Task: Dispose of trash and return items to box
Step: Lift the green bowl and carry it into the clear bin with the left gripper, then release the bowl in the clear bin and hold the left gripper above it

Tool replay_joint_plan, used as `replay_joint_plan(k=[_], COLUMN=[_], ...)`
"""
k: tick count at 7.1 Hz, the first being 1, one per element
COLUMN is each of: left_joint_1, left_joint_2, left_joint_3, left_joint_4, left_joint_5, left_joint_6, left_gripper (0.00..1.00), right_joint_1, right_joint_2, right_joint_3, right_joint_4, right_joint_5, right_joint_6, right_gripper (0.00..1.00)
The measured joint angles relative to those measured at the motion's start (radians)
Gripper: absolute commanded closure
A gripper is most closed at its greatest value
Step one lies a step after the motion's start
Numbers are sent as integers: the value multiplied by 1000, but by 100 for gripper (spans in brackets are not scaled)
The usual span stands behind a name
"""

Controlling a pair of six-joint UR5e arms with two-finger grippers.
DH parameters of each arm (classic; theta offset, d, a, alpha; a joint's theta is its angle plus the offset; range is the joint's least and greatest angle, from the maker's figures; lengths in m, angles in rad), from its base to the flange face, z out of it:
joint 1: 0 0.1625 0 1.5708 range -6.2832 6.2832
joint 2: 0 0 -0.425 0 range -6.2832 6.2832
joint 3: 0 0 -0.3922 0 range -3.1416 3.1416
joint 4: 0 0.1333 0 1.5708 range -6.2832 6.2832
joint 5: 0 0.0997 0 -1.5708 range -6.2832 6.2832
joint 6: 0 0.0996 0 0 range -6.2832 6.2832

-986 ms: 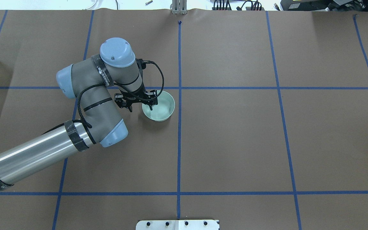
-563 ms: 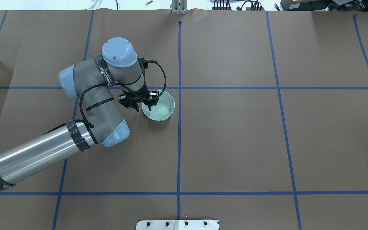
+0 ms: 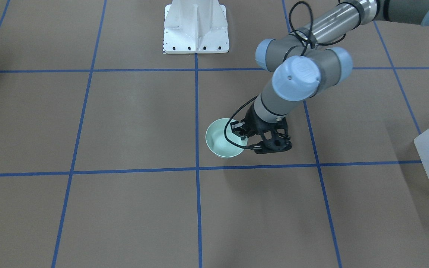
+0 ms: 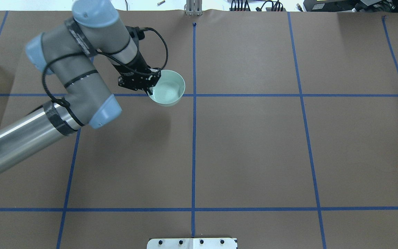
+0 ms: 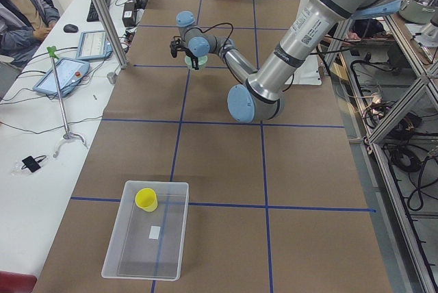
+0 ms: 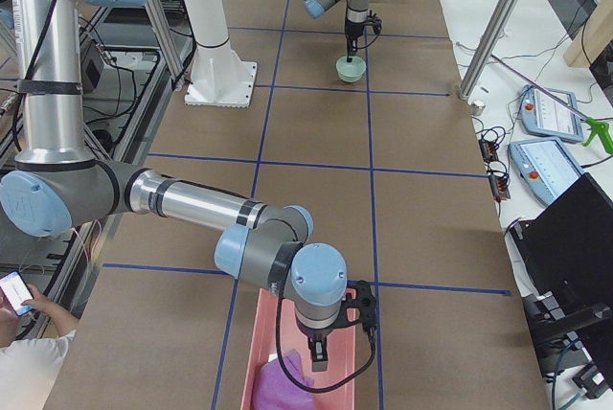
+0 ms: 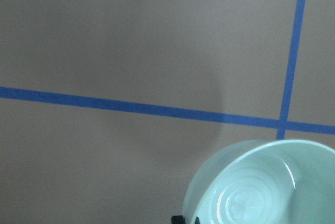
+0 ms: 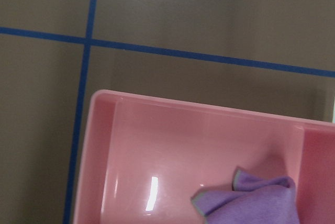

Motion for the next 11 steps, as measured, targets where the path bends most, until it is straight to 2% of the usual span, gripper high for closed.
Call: replay_joint_plan(k=[1,3,4,5,7,8,10,11], left_joint_1=[-77,-237,-333,-448,-643,-715,-785,-795], left_joint_2=[78,225,275,304,313,304,284,274], left_joint_3=[-71,-140,-127,-63,179,323,628,747], left_joint_4=[7,64,124,176,191,157,-11,-94], left_joint_5=[-36,-52,-51,-48,-48,-49,-52,-54], left_joint_6=[80,398,624,878,1287,1425,1525,1525], left_gripper=[100,100,100,100,100,100,100,100], right_joint_1=[-62,-189,-224,-242,-252,-253,-254,-254], right_joint_2=[0,0,1,1,1,1,0,-1], right_joint_3=[63,205,243,259,271,272,273,273], right_joint_4=[-5,-7,-8,-8,-7,-7,-7,-7], right_joint_5=[36,59,61,61,62,61,60,60], right_joint_6=[110,345,399,420,430,430,431,431], right_gripper=[0,0,0,0,0,0,0,0])
